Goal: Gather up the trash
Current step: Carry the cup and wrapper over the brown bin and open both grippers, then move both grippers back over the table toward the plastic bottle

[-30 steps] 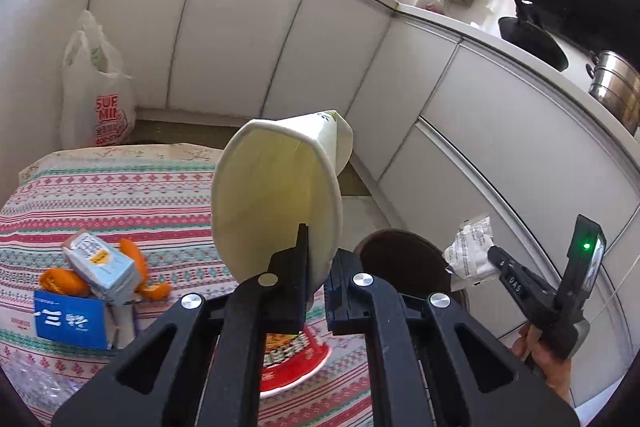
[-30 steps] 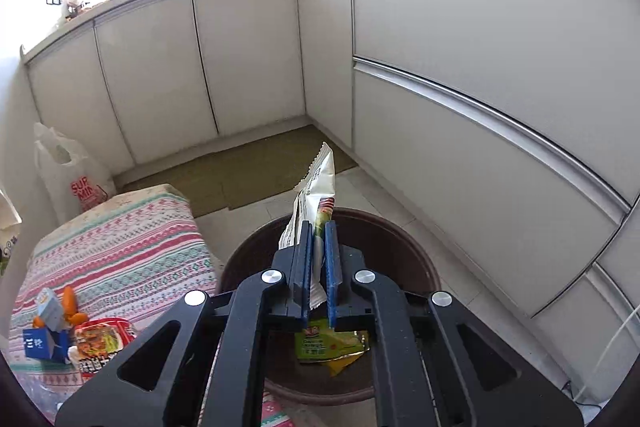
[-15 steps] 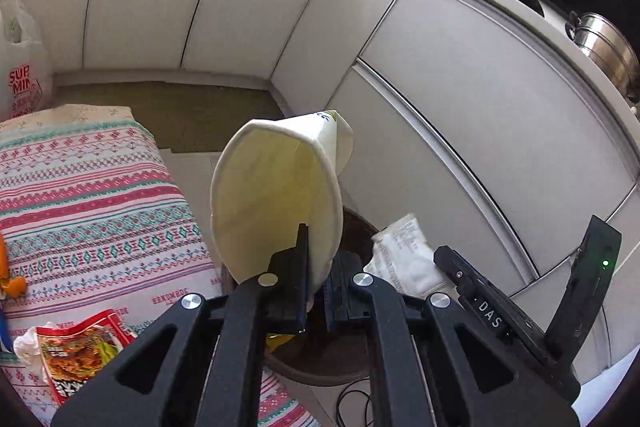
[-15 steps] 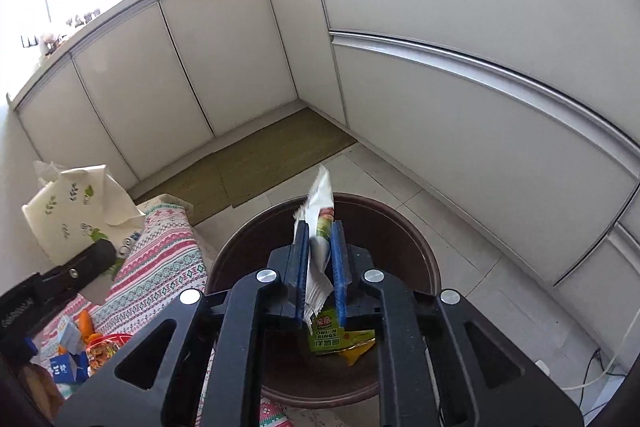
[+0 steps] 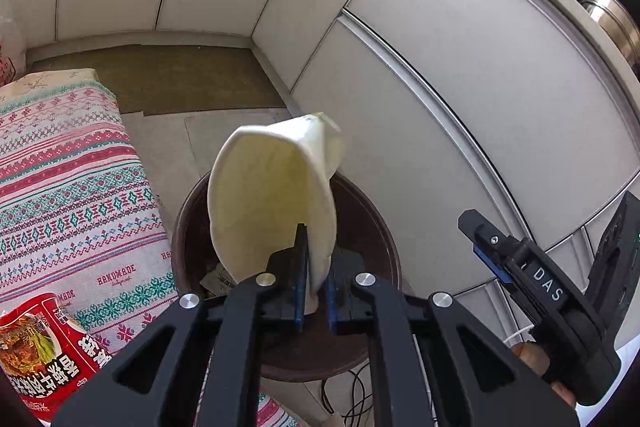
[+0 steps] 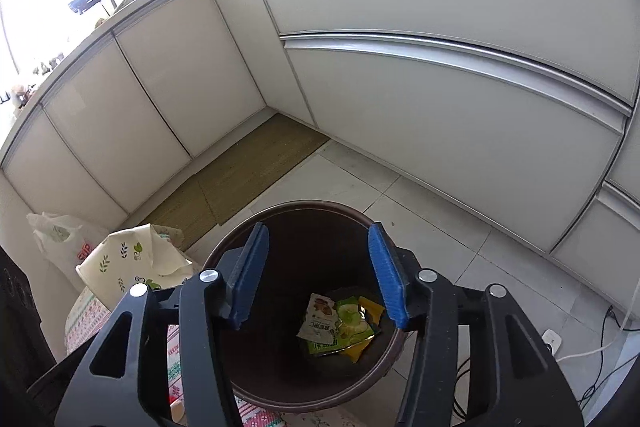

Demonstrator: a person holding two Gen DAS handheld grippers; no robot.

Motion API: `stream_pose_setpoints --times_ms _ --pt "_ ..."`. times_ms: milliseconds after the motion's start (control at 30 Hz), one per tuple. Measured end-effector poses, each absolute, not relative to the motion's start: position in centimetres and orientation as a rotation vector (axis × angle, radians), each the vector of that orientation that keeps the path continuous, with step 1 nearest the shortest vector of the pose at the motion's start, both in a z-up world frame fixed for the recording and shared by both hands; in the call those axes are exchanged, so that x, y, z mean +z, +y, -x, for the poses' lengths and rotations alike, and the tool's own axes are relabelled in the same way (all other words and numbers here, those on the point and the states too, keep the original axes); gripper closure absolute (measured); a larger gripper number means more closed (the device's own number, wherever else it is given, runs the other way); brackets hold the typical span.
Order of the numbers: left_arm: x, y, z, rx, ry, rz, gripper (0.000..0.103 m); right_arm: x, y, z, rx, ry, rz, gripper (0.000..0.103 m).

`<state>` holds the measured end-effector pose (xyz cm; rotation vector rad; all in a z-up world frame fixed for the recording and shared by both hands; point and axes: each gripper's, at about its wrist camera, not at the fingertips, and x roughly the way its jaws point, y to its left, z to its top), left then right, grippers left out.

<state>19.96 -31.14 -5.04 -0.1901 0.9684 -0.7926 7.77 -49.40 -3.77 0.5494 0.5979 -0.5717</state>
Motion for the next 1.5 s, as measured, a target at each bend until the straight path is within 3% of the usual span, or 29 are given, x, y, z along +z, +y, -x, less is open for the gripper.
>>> stream_pose_setpoints --times_ms 33,133,500,800,1100,1500 --pt "-5.0 -31.2 -19.9 -0.795 0.971 0.188 0.087 -3.8 -49.6 -7.6 -0.591 0.599 -0.549 0.044" --pt "-4.8 -31.0 -19.6 -0.789 0.962 0.199 0.056 -3.8 -49.8 -7.2 -0.618 0.603 -0.549 0.038" --pt "-3.2 -28.9 -18.0 -0.664 0.883 0.094 0.048 -2.4 -46.5 -7.7 -0.669 0.592 -0.325 0.007" --pt "-2.5 -24.1 -16.9 -0.507 0.844 0.084 0.038 -1.3 -41.6 -8.2 -0.627 0.593 -0.138 0.007" --pt "-0.9 -16.8 -14.1 -0.359 0.815 0.098 0.021 0.3 -34.3 -7.2 -0.532 0.569 0.005 0.007" --pt "2.3 -1.4 -11.4 -0.192 0.854 0.191 0.009 4.9 -24.0 -4.6 -0.355 0.526 -0.078 0.007"
